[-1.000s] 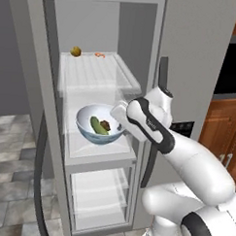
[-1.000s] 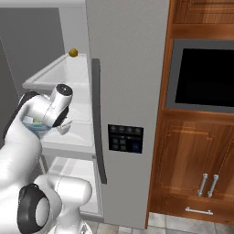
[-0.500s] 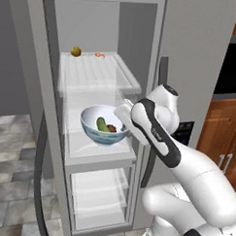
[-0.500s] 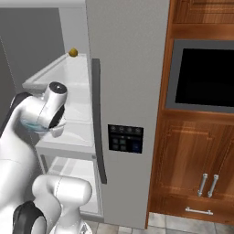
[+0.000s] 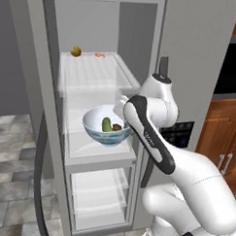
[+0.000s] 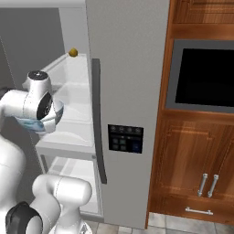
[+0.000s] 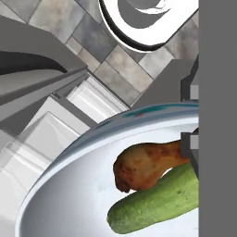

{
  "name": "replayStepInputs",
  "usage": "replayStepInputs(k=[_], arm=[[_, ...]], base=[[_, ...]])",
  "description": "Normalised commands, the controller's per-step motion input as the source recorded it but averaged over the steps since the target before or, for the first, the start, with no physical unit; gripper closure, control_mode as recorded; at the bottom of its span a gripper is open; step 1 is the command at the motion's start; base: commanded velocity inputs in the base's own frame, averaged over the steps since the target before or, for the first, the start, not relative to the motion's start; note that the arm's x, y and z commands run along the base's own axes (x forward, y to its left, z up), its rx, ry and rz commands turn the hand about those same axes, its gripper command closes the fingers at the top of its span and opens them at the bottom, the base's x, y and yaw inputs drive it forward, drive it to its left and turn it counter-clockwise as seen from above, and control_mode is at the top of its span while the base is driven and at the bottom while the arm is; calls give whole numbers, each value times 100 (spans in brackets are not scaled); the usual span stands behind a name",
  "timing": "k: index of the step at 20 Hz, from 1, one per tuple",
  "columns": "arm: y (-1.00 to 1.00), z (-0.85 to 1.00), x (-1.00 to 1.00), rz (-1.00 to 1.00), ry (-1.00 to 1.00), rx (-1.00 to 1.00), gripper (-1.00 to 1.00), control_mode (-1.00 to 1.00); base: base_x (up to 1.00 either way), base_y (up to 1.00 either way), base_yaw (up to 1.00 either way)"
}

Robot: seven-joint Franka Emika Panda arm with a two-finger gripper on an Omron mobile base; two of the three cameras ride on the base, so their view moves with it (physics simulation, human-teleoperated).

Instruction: Pick the chicken drumstick and cucumber from their plates and place them in the bowl. Then put the bowl in the fridge.

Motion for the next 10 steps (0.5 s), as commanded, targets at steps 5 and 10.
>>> replayStepInputs(k=[5,10], arm=[[-7,28,-6,-4,-6,-23,100,-100],[-8,31,-10,-7,-9,-3,100,-100]], base=[[0,0,0],[0,0,0]])
